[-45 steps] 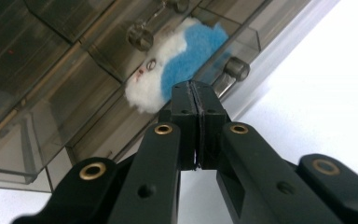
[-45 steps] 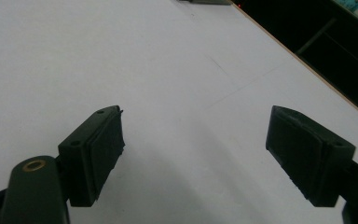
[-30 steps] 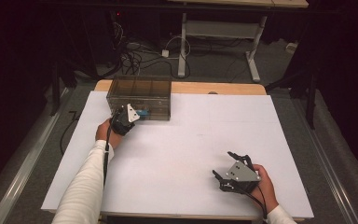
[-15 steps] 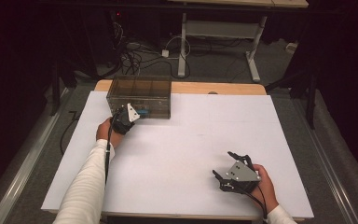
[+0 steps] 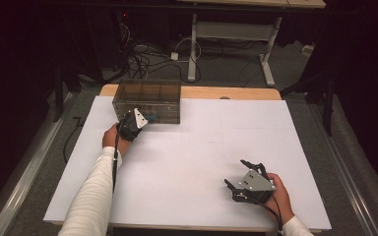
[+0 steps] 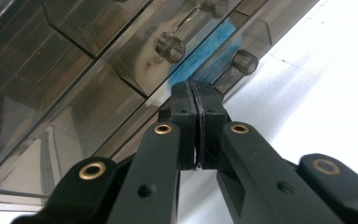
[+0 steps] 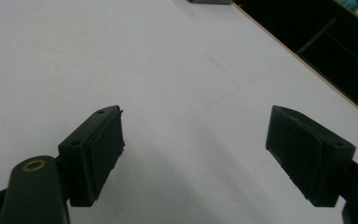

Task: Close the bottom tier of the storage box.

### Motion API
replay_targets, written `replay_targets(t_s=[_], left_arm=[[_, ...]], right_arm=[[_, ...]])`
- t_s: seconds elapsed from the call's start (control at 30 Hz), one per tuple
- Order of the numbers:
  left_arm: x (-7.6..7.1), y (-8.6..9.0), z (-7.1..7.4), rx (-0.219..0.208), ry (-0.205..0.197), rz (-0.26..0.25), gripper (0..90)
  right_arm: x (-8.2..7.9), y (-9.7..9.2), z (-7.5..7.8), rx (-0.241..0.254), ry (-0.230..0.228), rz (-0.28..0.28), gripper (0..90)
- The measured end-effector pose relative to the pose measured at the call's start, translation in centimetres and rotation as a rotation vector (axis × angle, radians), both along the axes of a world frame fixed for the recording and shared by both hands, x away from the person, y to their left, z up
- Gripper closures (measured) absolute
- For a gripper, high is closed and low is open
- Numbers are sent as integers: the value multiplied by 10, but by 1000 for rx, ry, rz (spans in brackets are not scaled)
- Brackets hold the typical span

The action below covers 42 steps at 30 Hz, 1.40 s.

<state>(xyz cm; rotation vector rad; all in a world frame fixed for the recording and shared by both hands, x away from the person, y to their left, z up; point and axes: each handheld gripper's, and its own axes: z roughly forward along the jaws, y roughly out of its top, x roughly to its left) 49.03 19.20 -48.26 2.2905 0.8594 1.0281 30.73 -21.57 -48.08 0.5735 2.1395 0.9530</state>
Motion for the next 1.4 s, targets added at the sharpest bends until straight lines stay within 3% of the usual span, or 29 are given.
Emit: replay_targets(t_s=[0.73, 1.4], left_arm=[[3, -6, -1, 10, -20, -4, 852], [1, -4, -2, 7, 1, 14, 835]], right_arm=[[-1, 1, 0, 2, 3, 8, 199], [-1, 2, -1, -1, 5, 10, 199]])
